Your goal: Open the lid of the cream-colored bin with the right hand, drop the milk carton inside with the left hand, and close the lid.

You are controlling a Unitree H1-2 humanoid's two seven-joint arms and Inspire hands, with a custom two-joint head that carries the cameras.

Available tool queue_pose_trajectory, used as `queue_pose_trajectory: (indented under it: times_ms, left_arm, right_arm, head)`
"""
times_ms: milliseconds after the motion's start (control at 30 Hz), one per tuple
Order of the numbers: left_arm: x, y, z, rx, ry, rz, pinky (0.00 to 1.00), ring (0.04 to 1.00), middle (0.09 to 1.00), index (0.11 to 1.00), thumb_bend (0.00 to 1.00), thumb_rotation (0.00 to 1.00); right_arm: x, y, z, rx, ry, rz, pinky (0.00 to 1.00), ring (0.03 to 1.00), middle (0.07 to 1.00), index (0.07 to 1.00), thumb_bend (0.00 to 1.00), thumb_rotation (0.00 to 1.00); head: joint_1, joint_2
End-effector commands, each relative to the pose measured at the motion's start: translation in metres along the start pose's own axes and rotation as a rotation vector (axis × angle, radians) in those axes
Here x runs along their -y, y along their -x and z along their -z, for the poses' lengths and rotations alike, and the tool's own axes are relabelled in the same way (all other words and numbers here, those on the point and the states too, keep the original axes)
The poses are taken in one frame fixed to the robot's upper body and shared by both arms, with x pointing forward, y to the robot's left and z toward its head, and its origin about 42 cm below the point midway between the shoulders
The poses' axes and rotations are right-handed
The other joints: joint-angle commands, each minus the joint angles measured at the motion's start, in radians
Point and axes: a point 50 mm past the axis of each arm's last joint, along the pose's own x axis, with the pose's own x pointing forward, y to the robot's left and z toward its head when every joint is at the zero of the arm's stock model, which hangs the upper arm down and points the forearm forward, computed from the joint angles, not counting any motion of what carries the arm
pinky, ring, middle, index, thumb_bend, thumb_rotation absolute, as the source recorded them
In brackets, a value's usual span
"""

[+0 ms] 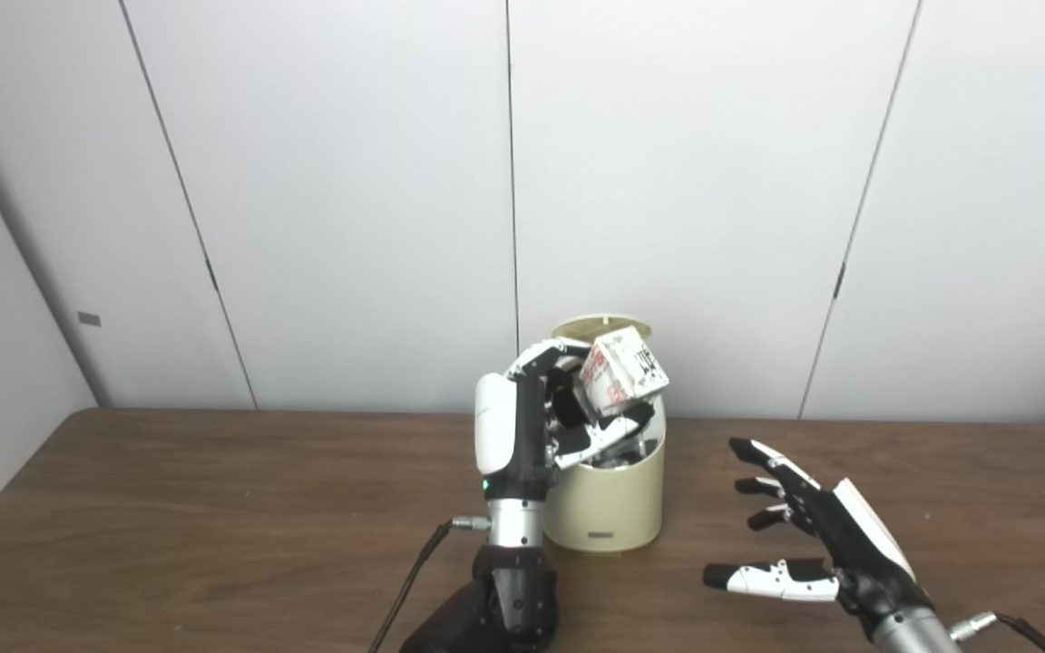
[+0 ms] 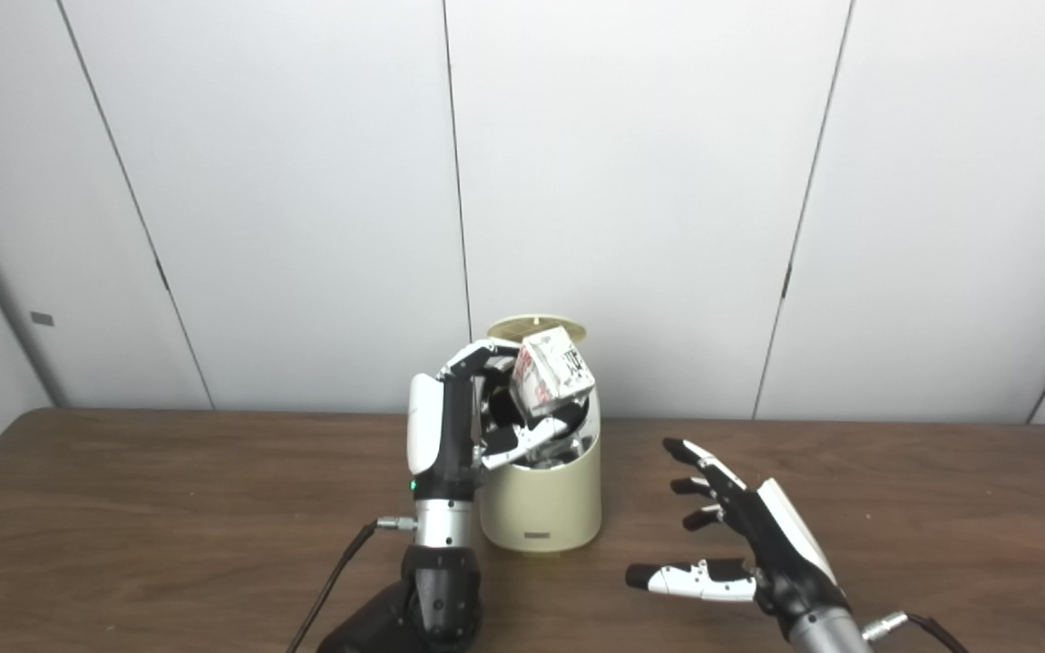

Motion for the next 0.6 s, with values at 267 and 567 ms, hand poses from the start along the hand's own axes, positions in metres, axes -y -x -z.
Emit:
queue_pose_trajectory:
  times_ms: [267,567]
  left_arm:
    - [-0.0067,0.0004,0.0097,-0.042,-0.029,0.021,0.77,0.824,0.825,0.795,0.80,0.11]
    - [-0.0063,0.0007,0.0084,-0.045,-0.021,0.015,0.74,0.803,0.808,0.780,0.79,0.09]
  right_arm:
    - [0.0117,-0.0075,-0.0173,0.085,0.019,0.029,0.63,0.802,0.904,0.888,0.78,0.31]
    - [0.0122,-0.0064,-0.0168,0.082,0.015,0.026,0.62,0.803,0.903,0.887,0.77,0.28]
  head:
    - [0.005,0.005]
    - [0.011,0.006]
